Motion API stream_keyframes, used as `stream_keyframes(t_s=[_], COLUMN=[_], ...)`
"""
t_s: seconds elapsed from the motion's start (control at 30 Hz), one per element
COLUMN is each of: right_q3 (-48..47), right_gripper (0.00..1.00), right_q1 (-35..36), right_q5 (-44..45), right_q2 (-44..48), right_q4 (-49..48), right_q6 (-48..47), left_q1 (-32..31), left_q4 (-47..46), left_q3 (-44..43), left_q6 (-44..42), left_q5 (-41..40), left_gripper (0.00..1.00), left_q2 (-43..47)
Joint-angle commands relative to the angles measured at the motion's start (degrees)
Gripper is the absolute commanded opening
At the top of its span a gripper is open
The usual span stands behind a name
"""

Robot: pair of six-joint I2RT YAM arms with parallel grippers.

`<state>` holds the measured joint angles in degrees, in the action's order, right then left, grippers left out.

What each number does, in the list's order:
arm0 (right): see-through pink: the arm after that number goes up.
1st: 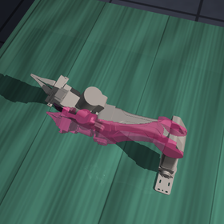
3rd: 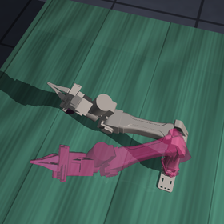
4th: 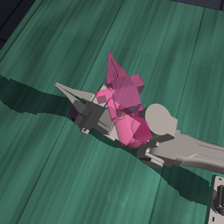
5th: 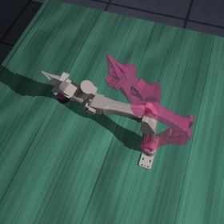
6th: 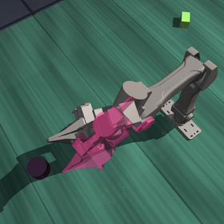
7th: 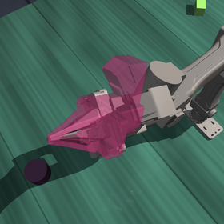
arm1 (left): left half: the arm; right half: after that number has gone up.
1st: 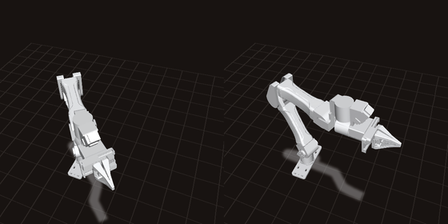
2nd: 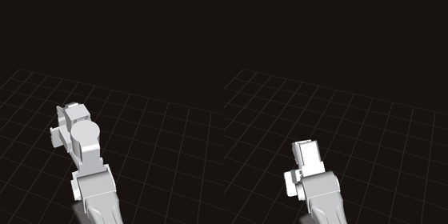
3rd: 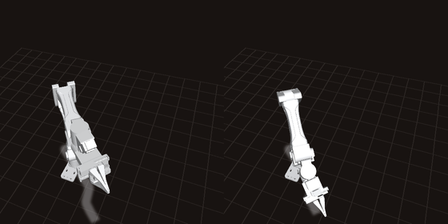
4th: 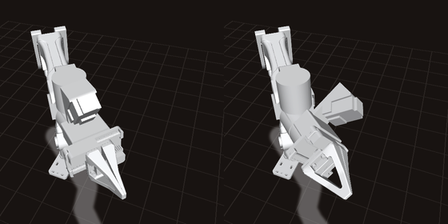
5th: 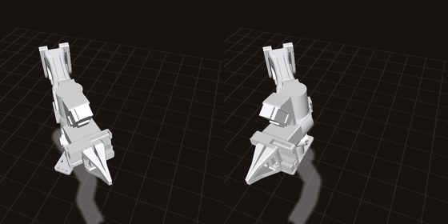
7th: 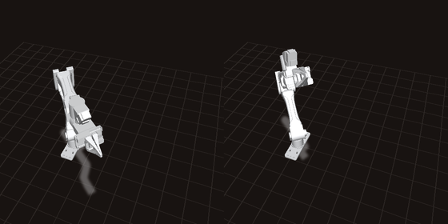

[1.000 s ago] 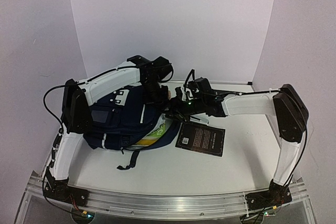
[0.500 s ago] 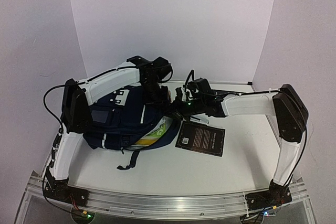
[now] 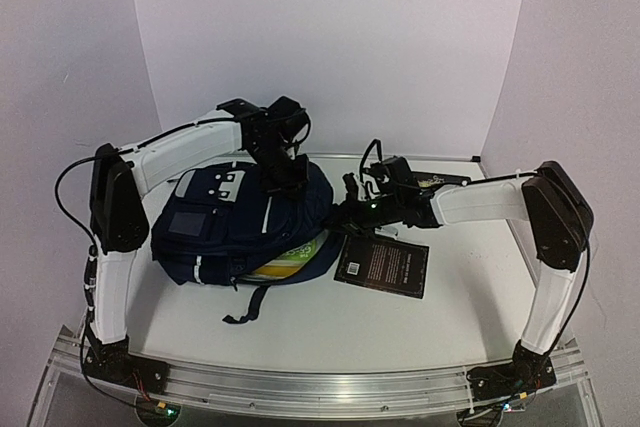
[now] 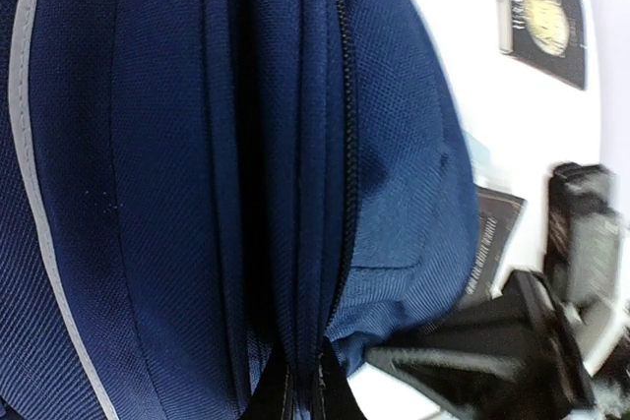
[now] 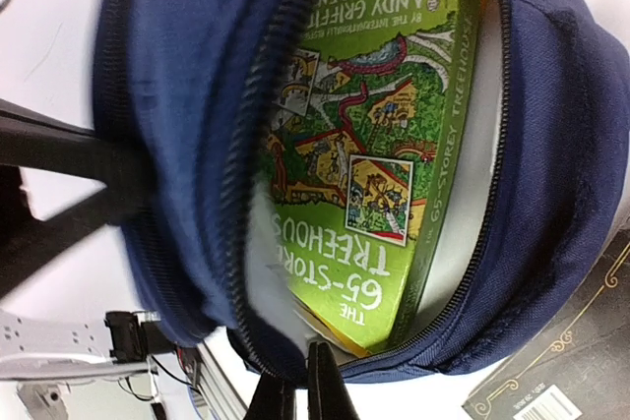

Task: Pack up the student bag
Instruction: Adjust the student bag at the center of the board.

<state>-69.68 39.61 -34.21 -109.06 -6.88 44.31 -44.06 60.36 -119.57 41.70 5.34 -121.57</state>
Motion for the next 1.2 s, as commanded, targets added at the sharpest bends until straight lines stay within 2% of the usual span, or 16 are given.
stream_keyframes(t_s=[0.0, 0.3, 0.4, 0.53, 0.6, 0.67, 0.7, 0.83, 0.93, 1.03, 1.17], right_q3=[0.76, -5.04, -4.73, -0.35, 1.04, 0.08, -0.94, -2.63, -1.67, 0.85, 5.11], right_gripper=[0.0, 0.0, 0.0, 0.0, 0.0, 0.0, 0.04, 0.41, 0.58, 0.66, 0.69], right_q1=[-0.58, -0.58, -0.74, -0.76, -0.81, -1.02, -1.03, -1.03, -1.03, -1.02, -1.03], right_q5=[-1.44, -1.45, 0.6, 7.98, 10.26, 9.07, 7.95, 7.03, 6.93, 5.72, 5.06], right_q2=[1.46, -3.77, -1.21, 6.41, 7.56, 6.34, 5.61, 6.0, 8.06, 11.13, 14.35], right_q4=[0.5, -0.06, 0.44, 0.65, 0.69, 2.26, 3.49, 5.83, 8.73, 11.65, 14.19], right_q6=[-4.59, -12.16, -19.64, -33.79, -36.64, -35.29, -34.46, -31.64, -32.63, -34.53, -35.31], left_q1=[0.82, 2.45, 3.36, 4.84, 5.43, 5.41, 5.43, 5.6, 6.34, 7.37, 9.26], left_q4=[-7.91, -16.85, -16.7, -14.32, -15.64, -13.6, -12.54, -12.06, -11.5, -9.87, -9.43], left_q3=[1.59, 9.66, 8.36, 8.0, 7.82, 5.56, 4.88, 4.15, 1.06, -2.91, -6.04], left_q6=[-3.55, -1.46, -1.23, -1.41, -1.22, -1.6, -1.76, -2.05, -1.91, -1.12, -0.44], left_q5=[7.7, 17.57, 17.63, 17.05, 18.41, 17.62, 16.85, 13.68, 11.94, 9.91, 9.39], left_gripper=[0.0, 0.0, 0.0, 0.0, 0.0, 0.0, 0.0, 0.0, 0.0, 0.0, 0.0], left_q2=[9.39, 15.84, 15.67, 15.37, 15.49, 13.82, 12.8, 9.15, 4.8, 0.64, -2.18])
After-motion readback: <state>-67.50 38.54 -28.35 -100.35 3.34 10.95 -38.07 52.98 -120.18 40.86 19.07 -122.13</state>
